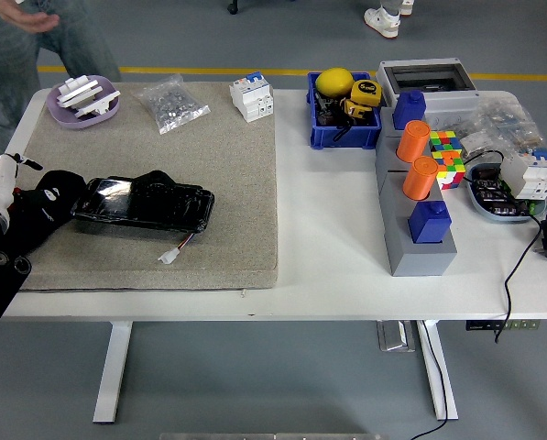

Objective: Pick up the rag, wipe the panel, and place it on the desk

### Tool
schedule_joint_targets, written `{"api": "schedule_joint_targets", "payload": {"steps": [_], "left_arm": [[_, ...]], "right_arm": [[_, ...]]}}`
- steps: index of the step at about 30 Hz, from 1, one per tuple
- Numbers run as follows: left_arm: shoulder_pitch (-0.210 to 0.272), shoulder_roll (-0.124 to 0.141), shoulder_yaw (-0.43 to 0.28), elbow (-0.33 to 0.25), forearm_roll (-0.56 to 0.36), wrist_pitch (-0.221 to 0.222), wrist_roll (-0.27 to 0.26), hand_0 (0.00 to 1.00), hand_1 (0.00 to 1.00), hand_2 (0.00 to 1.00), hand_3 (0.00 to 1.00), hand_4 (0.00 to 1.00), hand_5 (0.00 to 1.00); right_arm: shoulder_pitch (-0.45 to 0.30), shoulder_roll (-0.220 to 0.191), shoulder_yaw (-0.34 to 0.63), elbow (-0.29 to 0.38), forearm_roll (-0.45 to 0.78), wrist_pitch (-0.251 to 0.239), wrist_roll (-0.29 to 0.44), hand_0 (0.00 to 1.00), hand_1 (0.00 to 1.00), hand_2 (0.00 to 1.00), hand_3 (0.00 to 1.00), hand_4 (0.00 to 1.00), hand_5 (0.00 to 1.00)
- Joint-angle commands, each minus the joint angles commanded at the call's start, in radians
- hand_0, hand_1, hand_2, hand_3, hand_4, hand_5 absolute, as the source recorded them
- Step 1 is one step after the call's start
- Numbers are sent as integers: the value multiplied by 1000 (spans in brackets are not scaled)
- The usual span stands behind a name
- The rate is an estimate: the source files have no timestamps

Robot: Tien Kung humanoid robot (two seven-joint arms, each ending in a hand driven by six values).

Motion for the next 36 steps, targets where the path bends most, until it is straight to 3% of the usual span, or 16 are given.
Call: {"api": "schedule_joint_targets", "payload": {"steps": [10, 20, 22, 26, 27, 36], "left_arm": [[16, -1, -19, -39, -21, -3, 2, 766, 900, 892, 647, 848, 214], [-2, 8, -11, 53, -134, -12, -57, 752, 898, 890, 643, 848, 216], [-1, 6, -17, 55, -138, -15, -58, 694, 895, 892, 643, 846, 214], [4, 3, -12, 44, -126, -20, -43, 694, 895, 892, 643, 846, 214], [5, 2, -11, 40, -112, -19, -32, 566, 880, 890, 647, 846, 214], [11, -6, 26, 14, -8, -30, 73, 515, 830, 867, 646, 844, 210]], "right_arm": [[4, 2, 18, -8, -51, -10, 3, 755, 606, 611, 558, 943, 469], [8, 3, 38, -14, -110, -24, 7, 755, 607, 606, 557, 940, 468], [7, 2, 39, -15, -114, -28, 7, 754, 605, 602, 557, 937, 470], [7, 1, 39, -18, -122, -31, 8, 754, 605, 602, 557, 937, 470], [7, 2, 40, -19, -122, -32, 9, 753, 603, 599, 553, 933, 468], [12, 4, 62, -18, -138, -49, 25, 752, 604, 594, 553, 927, 461]]}}
